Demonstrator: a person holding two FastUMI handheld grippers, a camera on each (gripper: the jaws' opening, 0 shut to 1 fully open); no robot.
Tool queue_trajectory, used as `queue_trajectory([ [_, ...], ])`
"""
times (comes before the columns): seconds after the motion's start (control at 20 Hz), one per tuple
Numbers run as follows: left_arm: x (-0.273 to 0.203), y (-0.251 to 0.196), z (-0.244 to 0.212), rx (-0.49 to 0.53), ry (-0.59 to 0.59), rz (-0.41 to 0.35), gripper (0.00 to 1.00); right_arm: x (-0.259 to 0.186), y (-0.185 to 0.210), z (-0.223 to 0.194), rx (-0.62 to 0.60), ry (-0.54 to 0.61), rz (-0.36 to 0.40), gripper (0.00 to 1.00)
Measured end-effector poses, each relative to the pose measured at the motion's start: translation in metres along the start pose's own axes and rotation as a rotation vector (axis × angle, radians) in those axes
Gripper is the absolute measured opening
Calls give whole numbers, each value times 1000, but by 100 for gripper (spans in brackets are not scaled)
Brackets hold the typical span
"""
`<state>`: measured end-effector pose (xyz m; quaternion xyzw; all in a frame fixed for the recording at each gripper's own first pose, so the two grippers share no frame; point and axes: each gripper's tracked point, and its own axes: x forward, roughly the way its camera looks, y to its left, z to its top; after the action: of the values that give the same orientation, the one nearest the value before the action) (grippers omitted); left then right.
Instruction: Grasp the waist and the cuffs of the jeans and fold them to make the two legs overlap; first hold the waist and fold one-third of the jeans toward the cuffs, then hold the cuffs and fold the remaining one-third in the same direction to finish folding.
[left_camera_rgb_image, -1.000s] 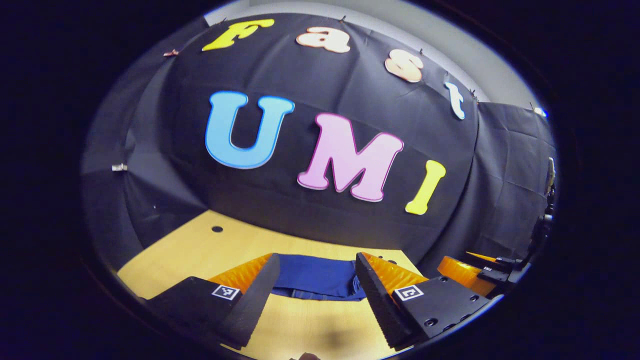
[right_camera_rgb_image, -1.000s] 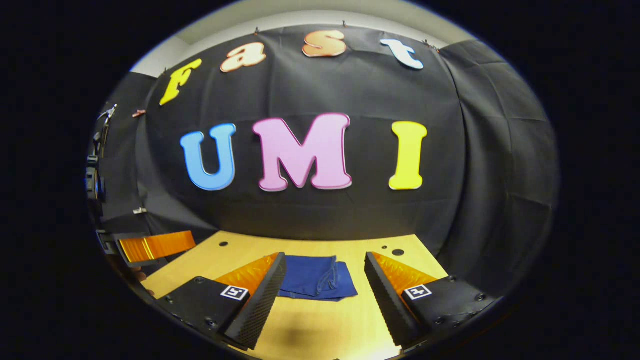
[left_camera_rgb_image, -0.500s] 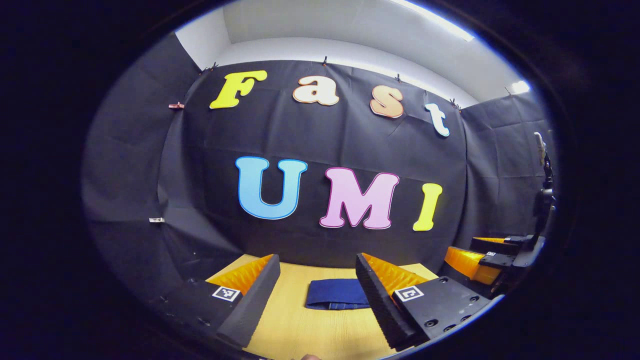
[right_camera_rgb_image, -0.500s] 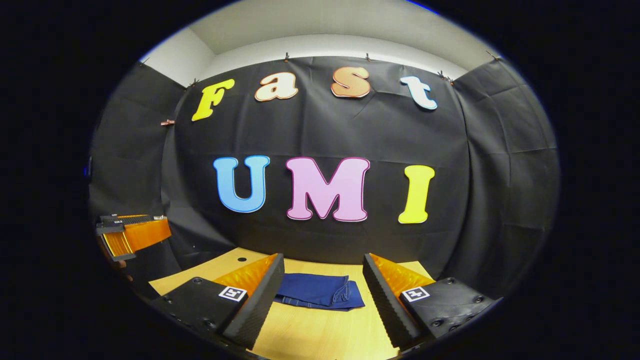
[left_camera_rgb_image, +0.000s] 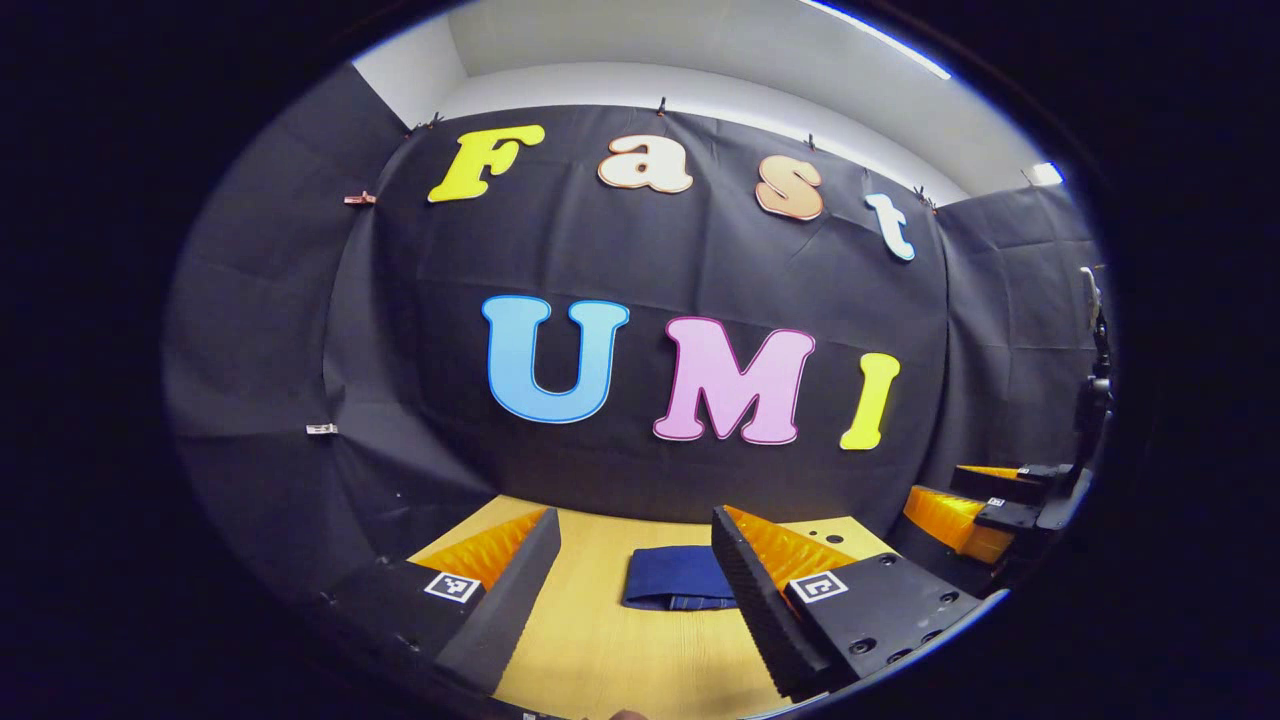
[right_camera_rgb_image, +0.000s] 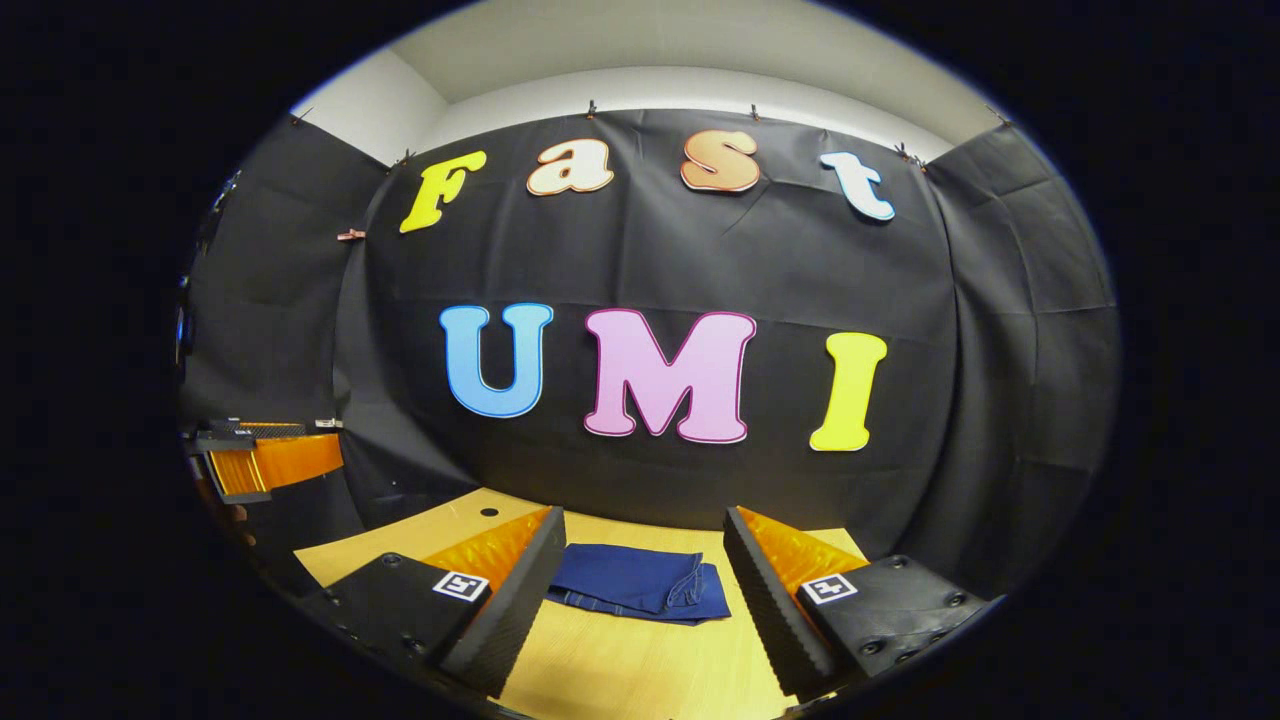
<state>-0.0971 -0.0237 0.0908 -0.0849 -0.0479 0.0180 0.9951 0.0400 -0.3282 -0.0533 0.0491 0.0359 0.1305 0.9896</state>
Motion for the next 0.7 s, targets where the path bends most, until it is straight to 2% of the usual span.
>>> queue_trajectory([
  [0.35,4,15,-12,-19,36,26,96,3,7,0,9,7,12,97],
  [0.7,14,3,-11,-23,42,-1,96,5,-16,1,22,3,-30,97],
])
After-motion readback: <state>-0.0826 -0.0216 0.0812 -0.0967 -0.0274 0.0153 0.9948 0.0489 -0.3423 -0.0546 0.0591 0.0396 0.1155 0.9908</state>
